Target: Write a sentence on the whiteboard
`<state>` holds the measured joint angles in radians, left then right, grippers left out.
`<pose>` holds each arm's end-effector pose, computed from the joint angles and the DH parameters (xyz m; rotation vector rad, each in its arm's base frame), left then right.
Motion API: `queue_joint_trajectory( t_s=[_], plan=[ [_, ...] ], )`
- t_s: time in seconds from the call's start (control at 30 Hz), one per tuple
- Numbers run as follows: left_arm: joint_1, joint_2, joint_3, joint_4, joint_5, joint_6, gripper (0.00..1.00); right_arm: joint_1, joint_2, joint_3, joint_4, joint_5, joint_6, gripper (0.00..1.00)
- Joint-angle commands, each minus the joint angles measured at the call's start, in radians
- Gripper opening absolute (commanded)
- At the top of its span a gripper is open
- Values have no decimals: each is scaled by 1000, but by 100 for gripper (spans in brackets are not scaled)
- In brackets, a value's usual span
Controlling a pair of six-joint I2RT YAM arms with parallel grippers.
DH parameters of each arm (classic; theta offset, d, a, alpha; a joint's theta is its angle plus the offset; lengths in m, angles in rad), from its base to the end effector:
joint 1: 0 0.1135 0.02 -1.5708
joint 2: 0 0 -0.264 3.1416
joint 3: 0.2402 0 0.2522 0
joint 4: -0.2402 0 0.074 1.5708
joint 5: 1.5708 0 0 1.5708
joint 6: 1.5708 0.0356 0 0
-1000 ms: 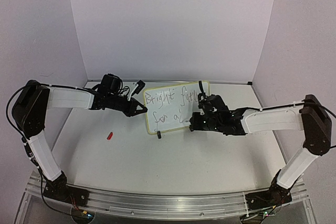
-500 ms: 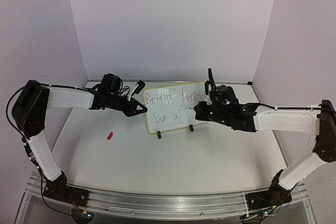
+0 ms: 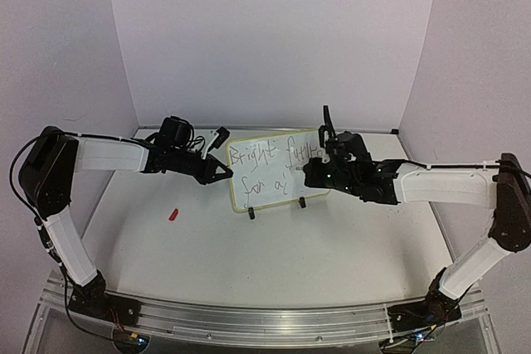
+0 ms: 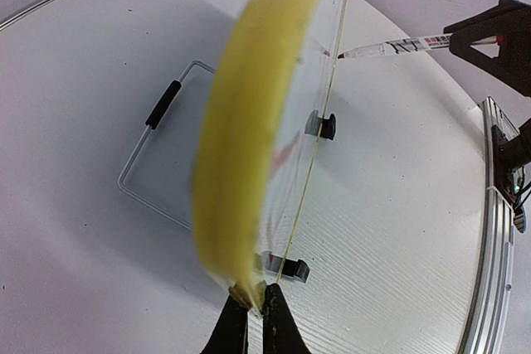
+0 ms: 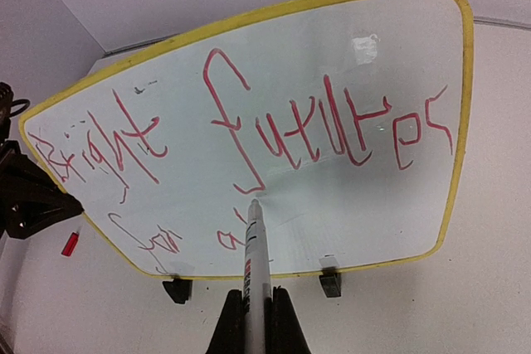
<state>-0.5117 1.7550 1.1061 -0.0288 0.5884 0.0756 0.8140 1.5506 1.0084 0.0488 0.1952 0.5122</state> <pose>0.3221 -0.2035 0.2078 0.9591 2.0493 -0.8943 0.2463 0.2507 0.2508 -0.1950 2.1032 0.6130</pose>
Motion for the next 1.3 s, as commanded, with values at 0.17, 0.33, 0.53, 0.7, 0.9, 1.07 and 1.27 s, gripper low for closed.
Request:
queue_joint_trajectory(
  t_s=[0.17, 0.33, 0.53, 0.7, 0.9, 1.07, 1.27],
  plan=[
    [8, 0, 30, -45, -89, 35, 0, -8, 33, 6, 13, 7, 11, 0],
    [8, 1, 29, -45, -89, 36, 0, -7, 42, -19, 15, -3, 32, 0],
    [9, 2, 31, -45, -89, 36, 0, -8, 43, -51, 18, -16, 66, 0],
    [9, 3, 33, -44, -87, 36, 0, -8, 54, -65, 20, -25, 77, 0],
    [9, 2, 30, -45, -90, 34, 0, -8, 78, -54, 20, -28, 74, 0],
    [8, -2, 28, -45, -91, 34, 0, -8, 96, -50, 21, -31, 78, 0],
    [9, -2, 31, -47, -91, 37, 0, -8, 88, -48, 20, -15, 74, 0]
  ],
)
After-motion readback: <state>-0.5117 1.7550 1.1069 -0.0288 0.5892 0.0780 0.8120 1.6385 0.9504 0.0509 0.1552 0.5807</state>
